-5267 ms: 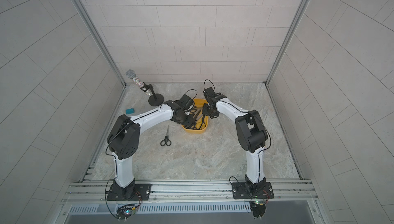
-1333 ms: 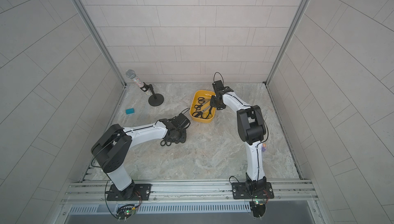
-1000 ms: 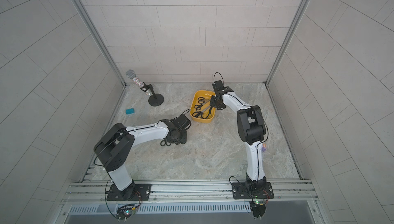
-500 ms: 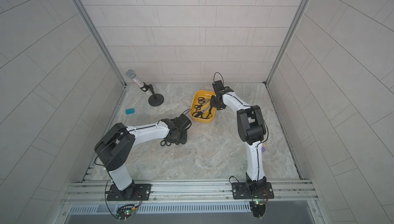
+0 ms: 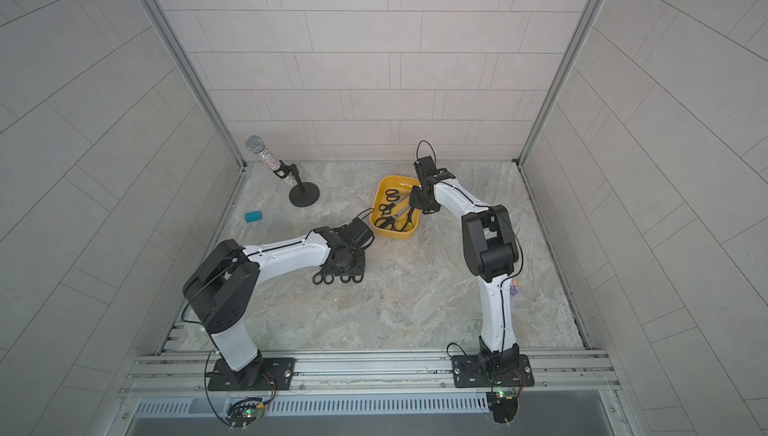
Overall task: Take the scissors out of the storage box
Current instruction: Place the scissors at the center of the board, then move the storage box to the center of the board.
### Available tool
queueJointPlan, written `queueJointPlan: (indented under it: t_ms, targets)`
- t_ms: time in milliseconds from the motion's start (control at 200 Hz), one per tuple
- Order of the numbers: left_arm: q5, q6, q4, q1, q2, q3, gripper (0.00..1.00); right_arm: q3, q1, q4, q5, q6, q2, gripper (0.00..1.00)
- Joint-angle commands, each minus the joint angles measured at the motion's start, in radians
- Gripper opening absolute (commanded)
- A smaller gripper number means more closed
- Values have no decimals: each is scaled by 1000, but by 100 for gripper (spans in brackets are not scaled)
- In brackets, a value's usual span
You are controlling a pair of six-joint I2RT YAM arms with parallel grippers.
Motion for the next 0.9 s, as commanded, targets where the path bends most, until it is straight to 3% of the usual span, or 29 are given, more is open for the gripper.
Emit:
queueJointPlan:
  t_ms: [0, 280, 510, 895]
  targets:
    - [-59, 57, -61, -4, -59, 85, 38, -18, 2, -24, -4, -35, -28, 5]
    - [-147, 221, -31, 3, -50, 247, 38, -183, 15, 59, -22, -36, -125, 3]
    - [14, 355, 10, 49, 62, 381, 37, -301, 15, 118, -30, -89, -196, 0]
    - [139, 607, 22, 60, 219, 502, 35, -390, 32, 94, -91, -183, -276, 0]
